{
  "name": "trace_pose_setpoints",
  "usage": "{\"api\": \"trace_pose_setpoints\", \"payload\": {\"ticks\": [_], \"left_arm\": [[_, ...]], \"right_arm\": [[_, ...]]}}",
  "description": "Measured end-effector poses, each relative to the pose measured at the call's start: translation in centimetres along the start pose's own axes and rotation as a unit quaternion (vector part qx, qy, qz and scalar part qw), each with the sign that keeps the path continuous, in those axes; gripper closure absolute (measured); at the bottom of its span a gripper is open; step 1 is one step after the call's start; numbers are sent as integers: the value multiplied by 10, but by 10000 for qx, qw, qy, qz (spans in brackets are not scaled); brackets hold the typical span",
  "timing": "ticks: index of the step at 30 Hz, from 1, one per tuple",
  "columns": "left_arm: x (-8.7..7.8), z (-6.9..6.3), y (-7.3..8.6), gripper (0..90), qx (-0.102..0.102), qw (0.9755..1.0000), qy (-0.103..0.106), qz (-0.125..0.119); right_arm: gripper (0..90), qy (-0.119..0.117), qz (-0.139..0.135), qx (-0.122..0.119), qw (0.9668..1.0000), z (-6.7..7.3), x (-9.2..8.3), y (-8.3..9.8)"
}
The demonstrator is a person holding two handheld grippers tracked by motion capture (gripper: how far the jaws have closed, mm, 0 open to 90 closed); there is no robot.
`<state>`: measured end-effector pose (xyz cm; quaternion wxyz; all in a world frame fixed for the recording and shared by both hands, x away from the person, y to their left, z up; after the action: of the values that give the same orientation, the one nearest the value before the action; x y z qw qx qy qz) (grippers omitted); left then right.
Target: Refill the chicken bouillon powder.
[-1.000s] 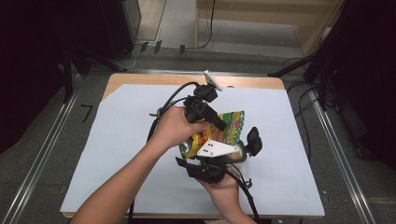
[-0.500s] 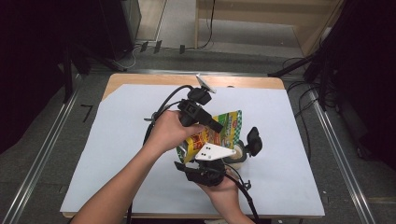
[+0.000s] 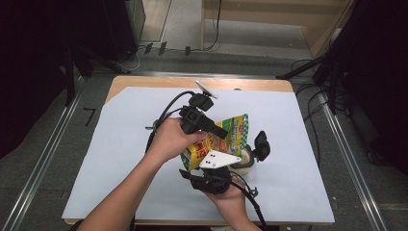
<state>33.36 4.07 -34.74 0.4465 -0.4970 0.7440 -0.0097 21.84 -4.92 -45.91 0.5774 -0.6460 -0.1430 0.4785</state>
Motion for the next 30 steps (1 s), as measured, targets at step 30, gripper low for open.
{"api": "trace_pose_setpoints", "payload": {"ticks": [30], "left_arm": [[0, -15, -38, 771, 61, 9989, -355, 288]], "right_arm": [[676, -174, -292, 408, 9986, -9, -12, -29]]}}
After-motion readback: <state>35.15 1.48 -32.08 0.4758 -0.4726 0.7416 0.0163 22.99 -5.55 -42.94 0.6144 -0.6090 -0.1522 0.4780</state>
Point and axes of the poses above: each handheld gripper's, and its own axes: x roughly forward along the jaws, y roughly out of its underside, z roughly to its left, the point moved 1 cm from there along x, roughly forward along the jaws, and after that the axes turned 8 degrees about y, right-handed, at the moved point
